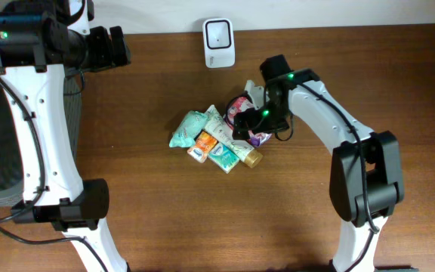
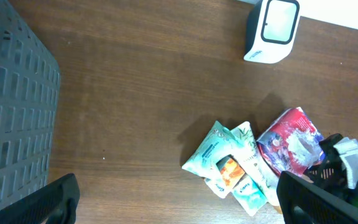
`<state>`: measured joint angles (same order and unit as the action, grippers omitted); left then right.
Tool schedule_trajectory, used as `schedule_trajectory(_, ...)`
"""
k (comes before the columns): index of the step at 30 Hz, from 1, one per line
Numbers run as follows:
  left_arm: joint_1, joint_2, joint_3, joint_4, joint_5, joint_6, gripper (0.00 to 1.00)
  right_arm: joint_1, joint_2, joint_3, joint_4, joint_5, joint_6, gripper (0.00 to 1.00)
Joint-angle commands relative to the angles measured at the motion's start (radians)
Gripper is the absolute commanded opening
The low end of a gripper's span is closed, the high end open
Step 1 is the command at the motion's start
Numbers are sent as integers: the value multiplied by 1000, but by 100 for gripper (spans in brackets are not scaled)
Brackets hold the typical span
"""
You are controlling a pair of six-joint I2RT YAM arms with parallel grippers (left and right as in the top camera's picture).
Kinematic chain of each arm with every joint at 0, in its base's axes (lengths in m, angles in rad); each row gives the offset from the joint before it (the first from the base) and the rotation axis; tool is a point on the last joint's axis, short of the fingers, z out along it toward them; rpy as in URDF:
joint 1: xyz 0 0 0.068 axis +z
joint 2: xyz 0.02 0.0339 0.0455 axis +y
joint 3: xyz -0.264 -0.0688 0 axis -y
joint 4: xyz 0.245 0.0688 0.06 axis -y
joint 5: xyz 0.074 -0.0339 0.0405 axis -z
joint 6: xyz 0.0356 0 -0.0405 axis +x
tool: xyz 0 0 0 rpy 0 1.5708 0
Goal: Scan the item barcode
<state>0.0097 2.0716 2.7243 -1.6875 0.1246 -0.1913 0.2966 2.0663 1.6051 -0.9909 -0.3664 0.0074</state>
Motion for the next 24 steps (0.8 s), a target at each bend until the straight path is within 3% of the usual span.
schedule_trajectory(1,0,-26,13,0,10,5,99,-39,4,19,-37,193,130,95)
schedule_trajectory(5,0,-26,13,0,10,5,99,-193,3,144,-222,193,133,94)
schedule_trajectory(9,0,-26,13,0,10,5,99,-264,2,242,-322,-26,128,93)
schedule_trajectory(12,0,-26,13,0,10,5,99,-241,2,235,-247,-171,178,85)
schedule_trajectory(15,0,-26,13,0,10,5,99,-203,4,184,-104,-129,430,84)
schedule_trajectory(18,0,-26,13,0,10,5,99,-172,5,24,84,-78,636,82)
schedule_trajectory(21,0,-26,13,0,10,5,99,-152,5,-133,235,-94,667,80)
schedule_trajectory(22,0,-26,13,0,11,5,99,-153,5,-174,268,-92,667,76)
schedule_trajectory(23,0,-26,13,0,10,5,99,-156,5,-209,298,-92,659,65)
schedule_trajectory(24,0,-26,13,0,10,5,99,-165,5,-219,303,-89,626,38)
